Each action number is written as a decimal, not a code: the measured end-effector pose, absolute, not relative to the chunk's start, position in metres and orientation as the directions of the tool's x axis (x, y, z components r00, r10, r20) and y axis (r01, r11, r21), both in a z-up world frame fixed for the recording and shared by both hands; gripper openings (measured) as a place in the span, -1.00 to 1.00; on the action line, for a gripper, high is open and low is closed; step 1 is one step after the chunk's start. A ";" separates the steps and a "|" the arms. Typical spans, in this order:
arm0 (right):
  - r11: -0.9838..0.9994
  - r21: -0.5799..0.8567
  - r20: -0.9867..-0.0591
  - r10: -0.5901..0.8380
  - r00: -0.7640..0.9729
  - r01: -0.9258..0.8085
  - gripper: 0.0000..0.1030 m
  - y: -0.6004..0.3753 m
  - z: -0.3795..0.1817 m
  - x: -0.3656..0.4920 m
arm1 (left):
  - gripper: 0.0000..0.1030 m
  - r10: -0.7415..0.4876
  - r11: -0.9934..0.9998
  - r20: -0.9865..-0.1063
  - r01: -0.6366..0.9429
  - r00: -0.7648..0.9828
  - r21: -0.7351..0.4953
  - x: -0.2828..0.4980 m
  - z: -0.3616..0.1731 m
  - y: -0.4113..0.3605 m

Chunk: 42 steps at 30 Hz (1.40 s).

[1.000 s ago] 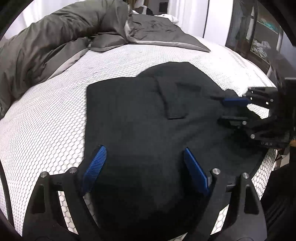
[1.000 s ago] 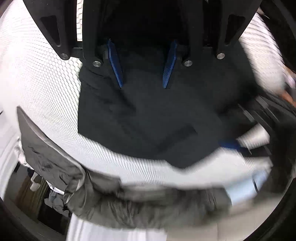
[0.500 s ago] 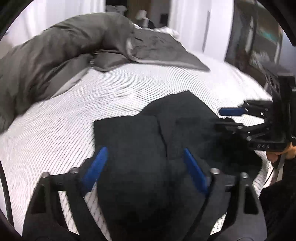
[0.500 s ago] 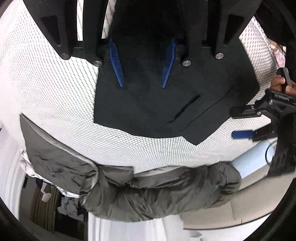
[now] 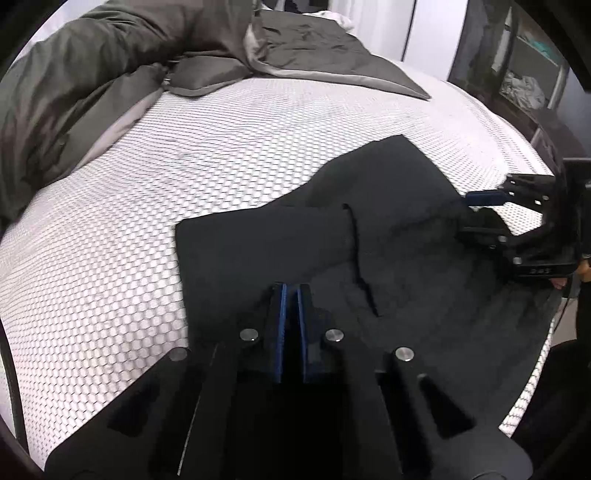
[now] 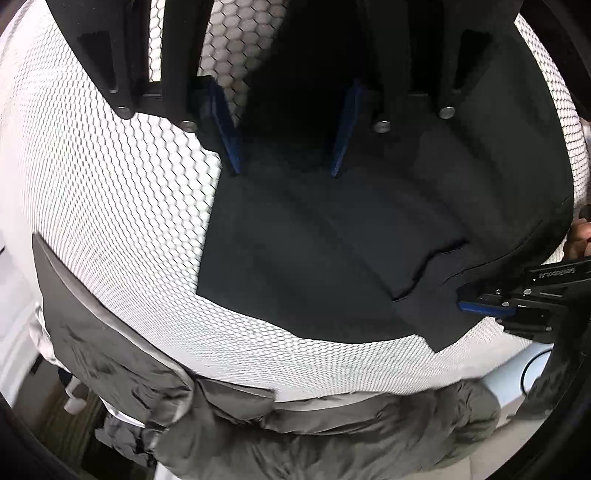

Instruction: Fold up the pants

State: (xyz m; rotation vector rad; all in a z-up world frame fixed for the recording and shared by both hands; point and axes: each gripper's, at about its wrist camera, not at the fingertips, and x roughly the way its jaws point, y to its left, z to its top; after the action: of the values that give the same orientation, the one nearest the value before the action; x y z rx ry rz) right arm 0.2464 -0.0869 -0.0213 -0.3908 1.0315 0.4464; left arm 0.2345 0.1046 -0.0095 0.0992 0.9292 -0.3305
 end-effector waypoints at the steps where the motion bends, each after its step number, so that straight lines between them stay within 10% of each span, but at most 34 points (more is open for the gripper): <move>1: 0.847 -0.088 -0.881 0.179 0.437 -0.524 0.06 -0.089 -0.021 0.246 | -0.88 -0.223 0.951 -0.800 0.304 0.558 -0.053 0.232 -0.008 0.109; 8: 0.892 0.098 -0.841 0.311 0.442 -0.442 0.12 -0.141 0.011 0.227 | -0.77 -0.221 0.975 -0.770 0.151 0.598 -0.162 0.182 0.001 0.150; 13: 0.860 0.301 -0.801 0.462 0.380 -0.411 0.13 -0.157 0.013 0.211 | -0.03 -0.267 0.963 -0.755 0.149 0.598 -0.222 0.142 -0.007 0.144; 24: 0.894 0.149 -0.874 0.319 0.366 -0.423 0.40 -0.179 -0.001 0.188 | 0.16 -0.174 0.984 -0.762 0.129 0.624 -0.119 0.110 -0.009 0.133; 29: 0.834 0.246 -0.777 0.474 0.414 -0.494 0.40 -0.158 0.029 0.170 | 0.19 -0.215 0.976 -0.754 0.160 0.620 -0.146 0.117 -0.006 0.120; 35: 0.784 -0.062 -0.894 0.231 0.383 -0.618 0.46 -0.104 -0.010 0.141 | 0.40 -0.185 0.975 -0.779 0.210 0.599 -0.070 0.114 -0.017 0.103; 42: 0.805 0.247 -0.830 0.464 0.311 -0.540 0.53 -0.173 0.008 0.155 | 0.51 -0.226 0.974 -0.776 0.154 0.588 -0.167 0.109 -0.014 0.125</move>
State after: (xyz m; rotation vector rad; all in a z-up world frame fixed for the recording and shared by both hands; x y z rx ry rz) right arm 0.1555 -0.1732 0.0076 -0.0819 1.0650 0.6632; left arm 0.1092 0.1247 -0.0136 -0.0855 0.9157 -0.2217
